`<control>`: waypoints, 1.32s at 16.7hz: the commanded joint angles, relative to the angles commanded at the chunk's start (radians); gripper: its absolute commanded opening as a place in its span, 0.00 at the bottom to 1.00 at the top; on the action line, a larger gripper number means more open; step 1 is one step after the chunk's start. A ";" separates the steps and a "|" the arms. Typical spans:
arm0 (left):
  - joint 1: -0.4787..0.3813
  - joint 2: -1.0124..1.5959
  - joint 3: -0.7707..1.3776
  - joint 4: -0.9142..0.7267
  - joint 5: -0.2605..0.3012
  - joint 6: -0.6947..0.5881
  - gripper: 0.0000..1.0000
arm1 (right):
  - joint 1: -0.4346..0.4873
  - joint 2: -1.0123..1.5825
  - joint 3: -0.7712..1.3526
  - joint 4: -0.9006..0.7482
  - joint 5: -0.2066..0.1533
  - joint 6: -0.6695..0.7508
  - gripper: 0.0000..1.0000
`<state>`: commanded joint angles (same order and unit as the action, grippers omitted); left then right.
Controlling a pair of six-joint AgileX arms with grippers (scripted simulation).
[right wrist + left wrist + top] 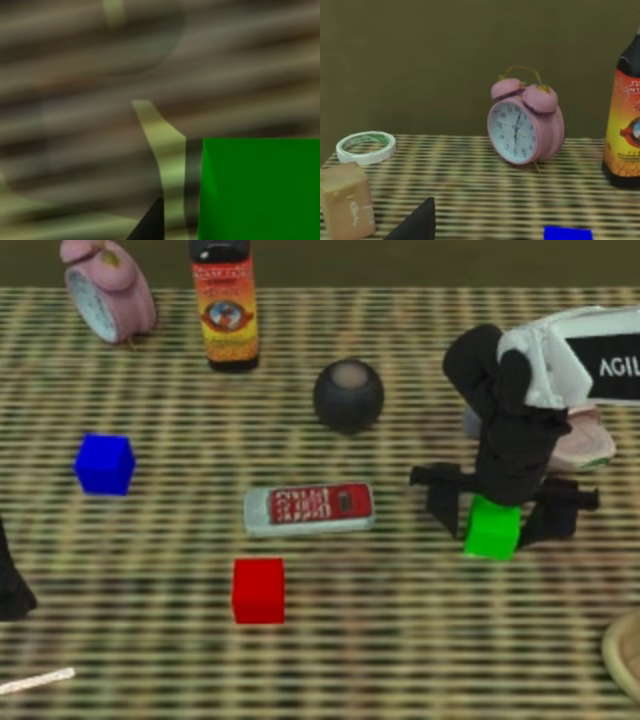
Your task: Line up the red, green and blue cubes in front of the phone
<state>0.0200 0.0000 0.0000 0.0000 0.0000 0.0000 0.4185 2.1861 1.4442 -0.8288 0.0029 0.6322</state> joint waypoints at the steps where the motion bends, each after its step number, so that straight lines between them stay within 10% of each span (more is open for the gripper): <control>1: 0.000 0.000 0.000 0.000 0.000 0.000 1.00 | 0.000 0.000 0.000 0.000 0.000 0.000 0.40; 7: 0.000 0.000 0.000 0.000 0.000 0.000 1.00 | 0.000 0.000 0.000 0.000 0.000 0.000 0.00; 22: 0.000 0.000 0.000 0.000 0.000 0.000 1.00 | 0.005 -0.080 0.113 -0.200 0.003 -0.001 0.00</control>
<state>0.0200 0.0000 0.0000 0.0000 0.0000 0.0000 0.4233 2.1060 1.5573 -1.0288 0.0058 0.6308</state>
